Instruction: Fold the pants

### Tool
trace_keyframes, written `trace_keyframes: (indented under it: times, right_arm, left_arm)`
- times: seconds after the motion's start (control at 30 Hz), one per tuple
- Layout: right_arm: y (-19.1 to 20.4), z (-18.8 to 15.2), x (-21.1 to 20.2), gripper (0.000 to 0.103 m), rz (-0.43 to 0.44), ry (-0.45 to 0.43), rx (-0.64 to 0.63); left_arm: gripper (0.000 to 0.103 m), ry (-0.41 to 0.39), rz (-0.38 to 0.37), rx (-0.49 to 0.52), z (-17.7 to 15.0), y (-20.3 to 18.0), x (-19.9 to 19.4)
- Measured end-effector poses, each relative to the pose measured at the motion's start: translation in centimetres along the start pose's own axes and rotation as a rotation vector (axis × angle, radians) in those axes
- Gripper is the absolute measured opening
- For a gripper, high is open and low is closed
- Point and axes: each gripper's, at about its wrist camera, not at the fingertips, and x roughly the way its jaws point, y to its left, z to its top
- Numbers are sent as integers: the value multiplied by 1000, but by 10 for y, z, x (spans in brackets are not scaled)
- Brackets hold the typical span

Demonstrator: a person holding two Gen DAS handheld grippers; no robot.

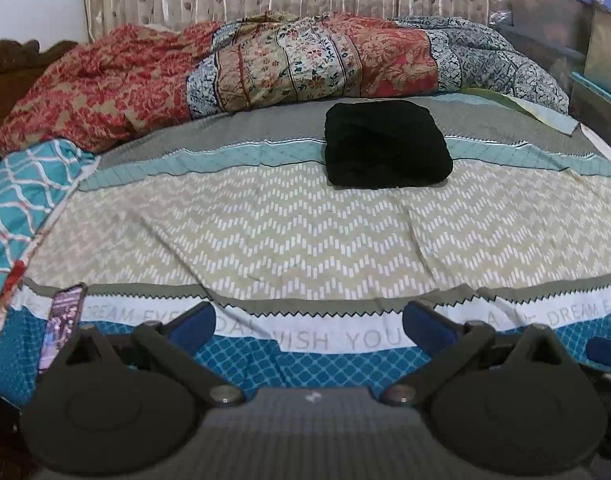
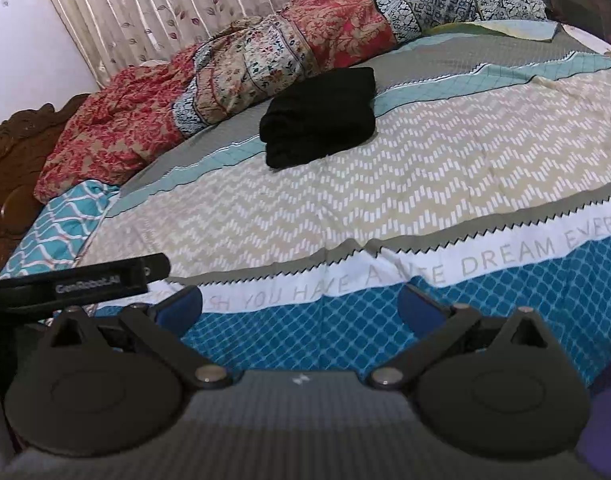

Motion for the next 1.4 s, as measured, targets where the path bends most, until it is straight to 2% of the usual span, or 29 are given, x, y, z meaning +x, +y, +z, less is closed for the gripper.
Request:
trace_keyframes:
  times: [0.3,0.67,0.9,1.03,1.4]
  right_arm:
    - [4,-9,-12,103,12,-12,19]
    - [-2,-8,-24,103,-25,-70,47]
    - [-4,-12,-22,103,-27,-50,56]
    - [-1,-15,-21,103,-19,-36,40]
    - [1,-15,-25,103,-24,-57,27]
  left_arm:
    - [103,-2,66,36,-9,-1,-6]
    - [103,31,104,45,-19,1,-3]
    - [103,33,143,41,-22,4,-2]
    - [103,51,144,26,-24,8,0]
    - [103,130,87,-2,-31,4,7]
